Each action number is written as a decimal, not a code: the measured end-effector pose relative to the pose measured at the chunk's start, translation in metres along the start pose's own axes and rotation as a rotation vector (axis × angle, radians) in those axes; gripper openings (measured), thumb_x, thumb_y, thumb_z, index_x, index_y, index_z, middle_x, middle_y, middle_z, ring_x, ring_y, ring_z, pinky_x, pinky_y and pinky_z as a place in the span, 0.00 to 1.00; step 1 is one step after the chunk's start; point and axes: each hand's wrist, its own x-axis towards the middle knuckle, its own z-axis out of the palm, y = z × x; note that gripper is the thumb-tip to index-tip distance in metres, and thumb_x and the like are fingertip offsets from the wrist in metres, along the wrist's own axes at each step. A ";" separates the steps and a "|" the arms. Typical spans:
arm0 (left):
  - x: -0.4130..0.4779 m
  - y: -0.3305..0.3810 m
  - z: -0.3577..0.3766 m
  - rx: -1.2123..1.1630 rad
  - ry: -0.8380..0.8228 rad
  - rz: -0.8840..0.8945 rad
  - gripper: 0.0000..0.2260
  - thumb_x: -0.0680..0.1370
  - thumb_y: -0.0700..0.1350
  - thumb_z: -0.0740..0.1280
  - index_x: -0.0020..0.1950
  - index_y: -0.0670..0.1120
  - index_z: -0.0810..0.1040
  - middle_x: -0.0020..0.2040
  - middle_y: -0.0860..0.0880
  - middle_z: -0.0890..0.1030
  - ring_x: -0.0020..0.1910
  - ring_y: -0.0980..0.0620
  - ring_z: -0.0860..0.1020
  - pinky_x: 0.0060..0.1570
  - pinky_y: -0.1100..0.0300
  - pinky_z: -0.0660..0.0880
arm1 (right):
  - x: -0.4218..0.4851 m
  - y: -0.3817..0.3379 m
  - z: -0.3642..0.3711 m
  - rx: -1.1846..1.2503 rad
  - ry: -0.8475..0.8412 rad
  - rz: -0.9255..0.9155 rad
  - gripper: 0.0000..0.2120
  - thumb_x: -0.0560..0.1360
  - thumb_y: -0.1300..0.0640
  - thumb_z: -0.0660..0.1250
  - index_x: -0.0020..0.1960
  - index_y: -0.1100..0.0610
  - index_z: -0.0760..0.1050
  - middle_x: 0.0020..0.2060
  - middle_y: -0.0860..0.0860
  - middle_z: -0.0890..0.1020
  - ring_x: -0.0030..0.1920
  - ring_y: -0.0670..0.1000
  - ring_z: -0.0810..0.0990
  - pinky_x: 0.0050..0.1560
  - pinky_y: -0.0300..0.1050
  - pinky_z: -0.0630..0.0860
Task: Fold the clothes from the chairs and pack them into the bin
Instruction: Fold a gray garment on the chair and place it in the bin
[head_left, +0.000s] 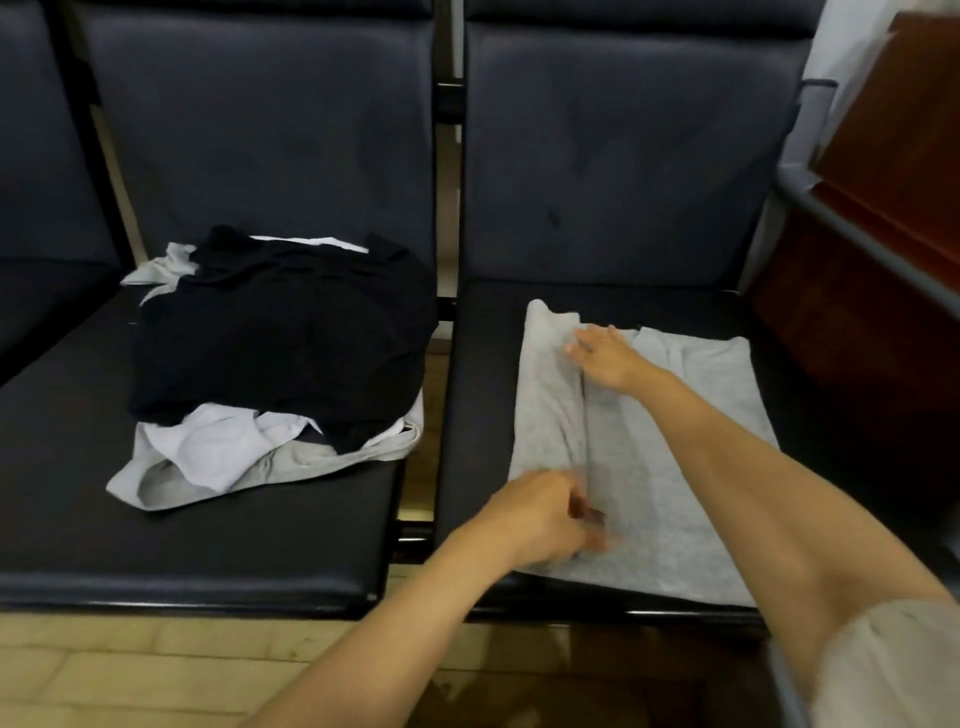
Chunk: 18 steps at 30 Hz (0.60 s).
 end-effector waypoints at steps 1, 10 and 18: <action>0.003 0.004 0.002 0.002 -0.024 -0.002 0.17 0.74 0.58 0.70 0.55 0.48 0.76 0.51 0.51 0.78 0.50 0.51 0.77 0.54 0.52 0.77 | -0.004 0.011 -0.001 -0.037 0.006 0.022 0.22 0.82 0.46 0.51 0.73 0.53 0.63 0.74 0.53 0.60 0.76 0.58 0.51 0.73 0.61 0.52; 0.032 0.056 0.062 0.174 0.160 0.346 0.08 0.78 0.46 0.65 0.56 0.47 0.78 0.55 0.48 0.77 0.53 0.48 0.77 0.53 0.52 0.75 | -0.057 0.124 -0.042 -0.027 0.207 0.222 0.25 0.80 0.52 0.62 0.74 0.55 0.63 0.74 0.57 0.61 0.74 0.59 0.57 0.72 0.55 0.59; 0.069 0.078 0.115 0.367 0.145 0.717 0.20 0.73 0.53 0.72 0.62 0.46 0.77 0.59 0.45 0.75 0.57 0.46 0.70 0.58 0.51 0.69 | -0.067 0.164 -0.046 0.016 0.065 0.286 0.27 0.81 0.42 0.56 0.77 0.46 0.56 0.78 0.54 0.50 0.77 0.59 0.46 0.75 0.54 0.47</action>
